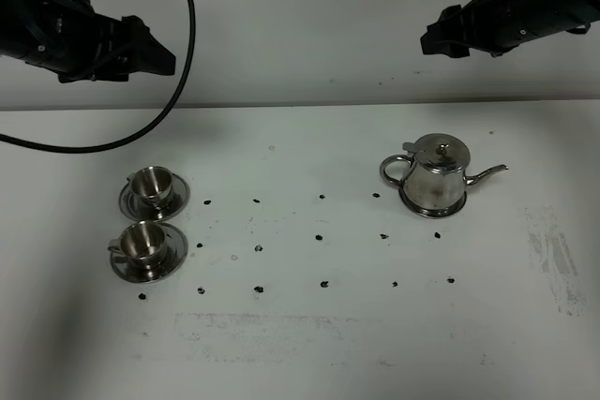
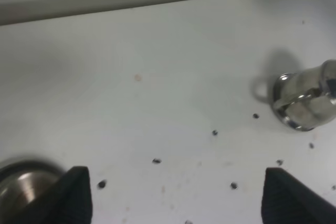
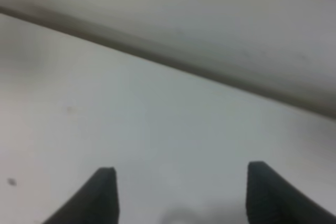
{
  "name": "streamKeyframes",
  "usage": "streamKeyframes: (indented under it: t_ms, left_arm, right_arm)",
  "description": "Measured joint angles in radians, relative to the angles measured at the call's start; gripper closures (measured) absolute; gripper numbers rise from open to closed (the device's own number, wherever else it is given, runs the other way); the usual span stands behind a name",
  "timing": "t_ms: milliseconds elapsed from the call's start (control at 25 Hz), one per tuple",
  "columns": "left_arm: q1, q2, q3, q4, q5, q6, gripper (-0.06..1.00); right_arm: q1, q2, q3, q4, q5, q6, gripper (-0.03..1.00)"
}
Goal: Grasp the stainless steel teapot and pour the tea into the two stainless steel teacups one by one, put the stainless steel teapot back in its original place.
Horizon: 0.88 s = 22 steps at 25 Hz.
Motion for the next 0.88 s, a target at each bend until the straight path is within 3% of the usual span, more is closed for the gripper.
streamKeyframes:
  t_ms: [200, 360, 640, 880]
  left_arm:
    - [0.000, -0.217, 0.222, 0.076, -0.117, -0.019, 0.30]
    - [0.006, -0.418, 0.371, 0.132, -0.170, -0.048, 0.30]
    - [0.066, -0.752, 0.639, 0.180, -0.212, -0.061, 0.30]
    - [0.086, -1.044, 0.863, 0.187, -0.186, -0.077, 0.30]
  right_arm:
    - [0.029, -0.083, 0.015, 0.024, -0.009, 0.006, 0.45]
    - [0.046, -0.171, 0.106, 0.133, -0.090, -0.056, 0.45]
    - [0.090, -0.356, 0.412, 0.449, -0.288, -0.384, 0.45]
    - [0.159, -0.483, 0.662, 0.782, -0.428, -0.802, 0.45]
